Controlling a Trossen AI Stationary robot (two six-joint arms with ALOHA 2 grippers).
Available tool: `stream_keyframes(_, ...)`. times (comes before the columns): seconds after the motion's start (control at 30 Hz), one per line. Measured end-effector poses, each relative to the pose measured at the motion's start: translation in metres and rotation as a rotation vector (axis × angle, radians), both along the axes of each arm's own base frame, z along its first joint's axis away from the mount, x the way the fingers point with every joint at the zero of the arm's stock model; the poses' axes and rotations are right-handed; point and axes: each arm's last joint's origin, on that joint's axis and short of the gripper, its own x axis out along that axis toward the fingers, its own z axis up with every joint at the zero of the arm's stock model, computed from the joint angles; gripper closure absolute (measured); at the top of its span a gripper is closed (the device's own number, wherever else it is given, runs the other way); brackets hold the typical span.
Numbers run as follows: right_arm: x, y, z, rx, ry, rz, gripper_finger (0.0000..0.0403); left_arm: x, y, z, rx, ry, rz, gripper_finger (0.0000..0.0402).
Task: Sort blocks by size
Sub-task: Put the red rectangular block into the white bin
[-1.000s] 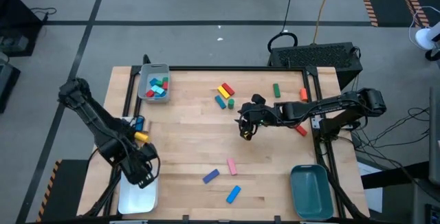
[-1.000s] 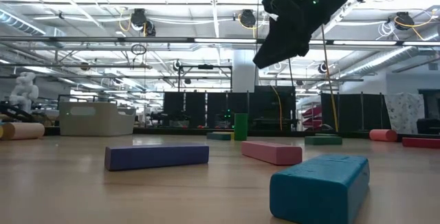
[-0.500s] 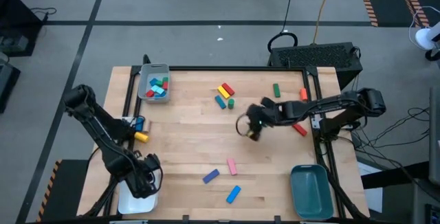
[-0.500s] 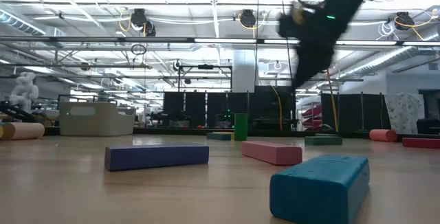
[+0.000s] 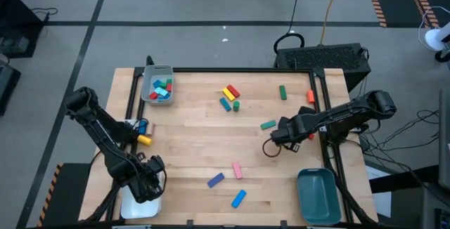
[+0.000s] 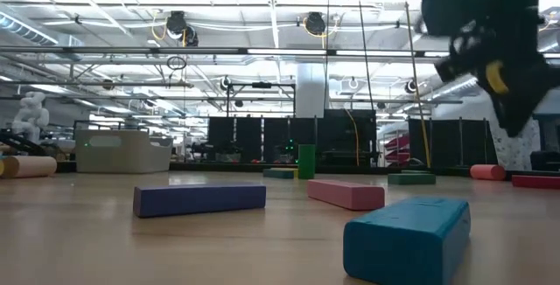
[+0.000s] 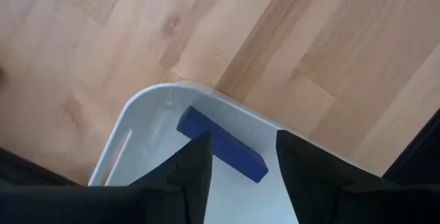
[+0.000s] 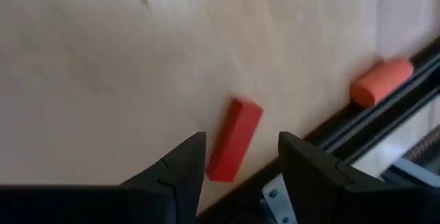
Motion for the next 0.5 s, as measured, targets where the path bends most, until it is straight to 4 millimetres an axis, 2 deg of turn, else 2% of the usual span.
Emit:
stream_keyframes(0.17,-0.019,-0.013,-0.032,0.003,0.086,-0.047,0.0234,-0.001,-0.001,0.001,-0.005,-0.003,-0.006,0.0229)
stream_keyframes(0.3,-0.027,-0.023,-0.056,0.071,0.059,-0.078,0.0214,-0.003,0.001,0.006,-0.037,-0.004,-0.017,0.0228)
stream_keyframes(0.5,-0.028,-0.035,-0.06,0.067,0.035,-0.154,0.0159,-0.007,0.005,0.021,-0.094,-0.041,-0.035,0.0228)
